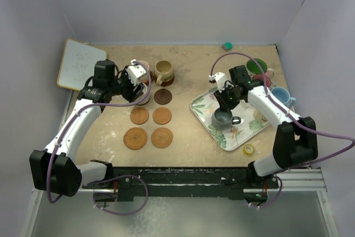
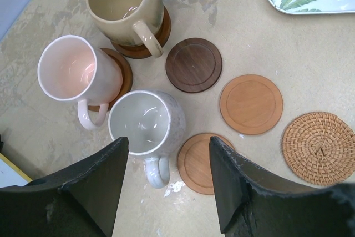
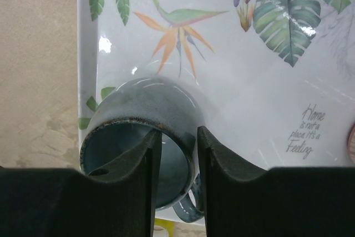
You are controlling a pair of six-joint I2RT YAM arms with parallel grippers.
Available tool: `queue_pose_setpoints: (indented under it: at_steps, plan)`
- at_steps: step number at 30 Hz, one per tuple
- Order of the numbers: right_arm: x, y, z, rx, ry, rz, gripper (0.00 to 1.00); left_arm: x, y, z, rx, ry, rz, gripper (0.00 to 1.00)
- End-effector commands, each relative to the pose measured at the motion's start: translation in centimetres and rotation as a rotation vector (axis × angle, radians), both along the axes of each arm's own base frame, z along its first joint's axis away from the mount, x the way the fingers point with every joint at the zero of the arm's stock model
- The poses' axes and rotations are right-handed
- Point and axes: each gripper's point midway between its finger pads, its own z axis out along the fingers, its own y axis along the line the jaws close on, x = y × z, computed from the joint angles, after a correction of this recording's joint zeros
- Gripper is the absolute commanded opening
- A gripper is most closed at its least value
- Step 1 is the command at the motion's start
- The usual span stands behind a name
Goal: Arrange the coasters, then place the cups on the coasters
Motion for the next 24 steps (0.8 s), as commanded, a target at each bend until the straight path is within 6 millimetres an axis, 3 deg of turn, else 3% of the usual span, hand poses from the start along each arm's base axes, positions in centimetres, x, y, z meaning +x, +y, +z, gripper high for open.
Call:
queue_pose_setpoints:
  at_steps: [1,11,18,24]
  plan:
    - [0.4,0.9,2.0,0.024,-0.035,0.069,0.37,0.0,0.0,1.7,-0.014,-0.061,-0.02,0.57]
    - [-0.3,1.1,1.3,-0.121,-0.058,0.478,0.64,-0.1,0.2,1.2,0.003,-0.056,-0.017,0.57]
    - [-0.1,1.6,0.5,-0.181,-0.037,0.624,0.63,-0.2,0.4,1.2,0.012,-0.057,-0.014,0.57]
    - [-0.1,2.1,-0.1,-0.201,0.004,0.659,0.51,-0.4,0.2,0.9,0.004,-0.038,-0.015,0.57]
